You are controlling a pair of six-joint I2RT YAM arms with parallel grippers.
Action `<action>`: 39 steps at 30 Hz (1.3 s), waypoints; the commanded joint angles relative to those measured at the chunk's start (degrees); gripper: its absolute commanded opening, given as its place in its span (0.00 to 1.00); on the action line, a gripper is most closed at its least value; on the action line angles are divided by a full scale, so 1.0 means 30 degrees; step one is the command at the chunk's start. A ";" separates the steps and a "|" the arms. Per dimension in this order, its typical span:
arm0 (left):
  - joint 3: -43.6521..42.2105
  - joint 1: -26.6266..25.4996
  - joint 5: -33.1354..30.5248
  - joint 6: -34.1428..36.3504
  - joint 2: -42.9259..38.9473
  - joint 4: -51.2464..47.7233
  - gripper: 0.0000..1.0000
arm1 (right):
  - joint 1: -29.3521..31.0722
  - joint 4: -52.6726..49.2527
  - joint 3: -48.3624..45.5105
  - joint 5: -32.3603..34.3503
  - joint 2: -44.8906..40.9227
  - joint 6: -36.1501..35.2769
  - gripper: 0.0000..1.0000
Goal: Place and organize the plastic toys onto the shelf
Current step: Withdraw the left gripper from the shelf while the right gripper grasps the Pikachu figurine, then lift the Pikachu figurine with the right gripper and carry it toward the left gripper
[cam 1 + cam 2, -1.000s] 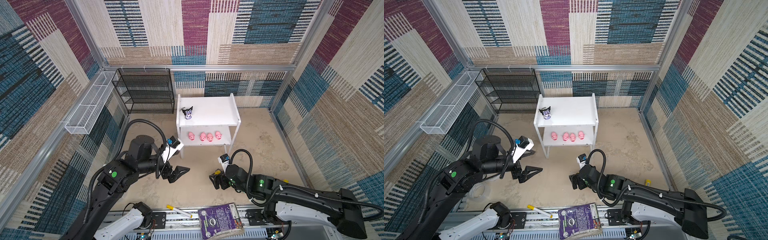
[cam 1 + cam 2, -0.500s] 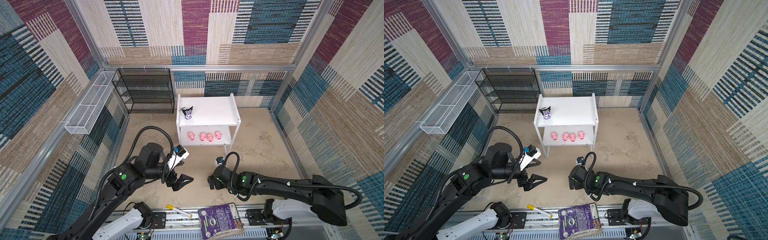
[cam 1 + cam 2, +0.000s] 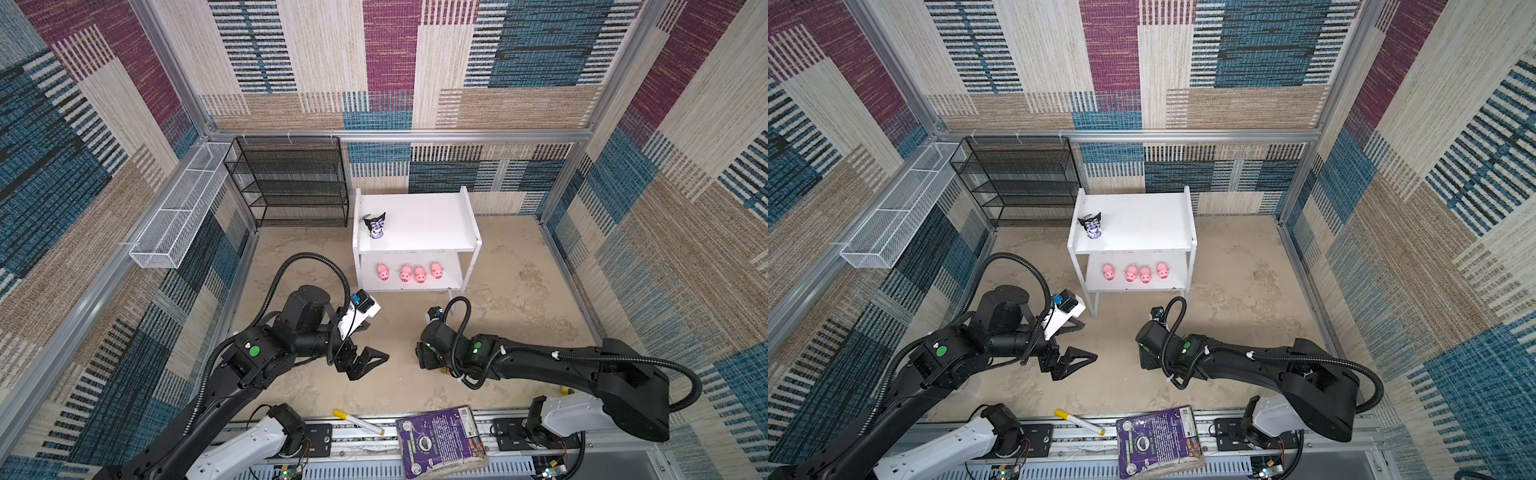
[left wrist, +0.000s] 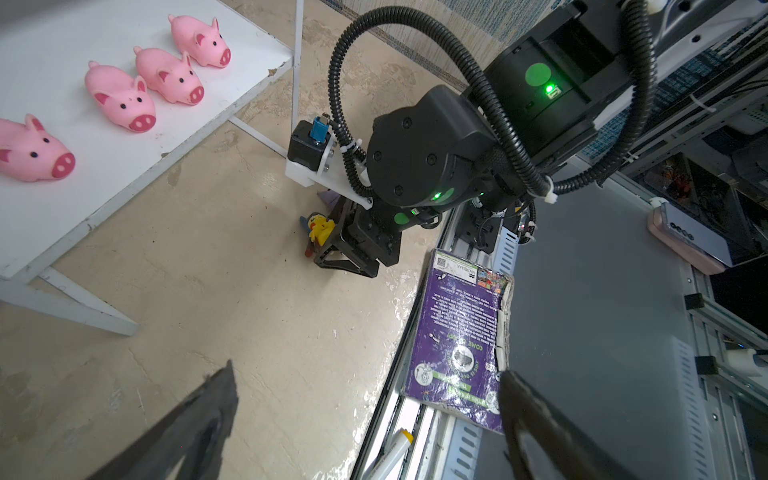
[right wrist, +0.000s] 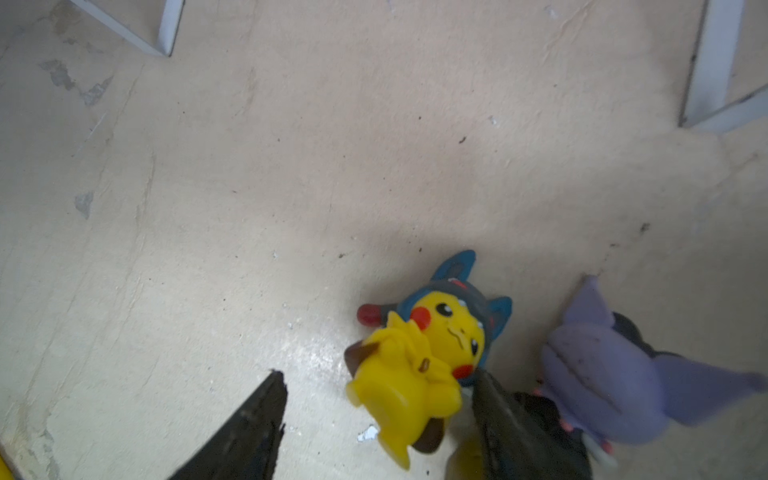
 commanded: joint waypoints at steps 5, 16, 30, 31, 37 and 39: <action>-0.0019 -0.0004 0.0198 0.0295 0.0054 0.0514 0.98 | 0.0051 0.0796 0.0143 0.0871 0.1318 0.0092 0.70; 0.0003 -0.0030 0.0315 0.0344 0.0375 0.0567 0.98 | 0.0050 0.1191 0.0321 0.2007 0.1630 -0.0095 0.56; -0.0085 -0.0022 0.0761 -0.0448 0.0476 0.0627 0.98 | 0.0376 0.4849 -0.2314 0.0851 -0.1759 -0.4645 0.45; -0.0182 -0.0012 0.0833 -0.0762 0.0435 0.0689 0.98 | 0.0455 0.5268 -0.2641 0.0609 -0.2326 -0.5207 0.45; -0.1395 -0.0024 0.1300 -0.3685 0.0208 0.1569 0.98 | 0.0956 0.7884 -0.4966 -0.0939 -0.6134 -0.7612 0.44; -0.1993 -0.0034 0.1410 -0.4508 0.0036 0.1885 0.98 | 0.0962 0.8316 -0.5546 -0.1276 -0.7222 -0.7963 0.43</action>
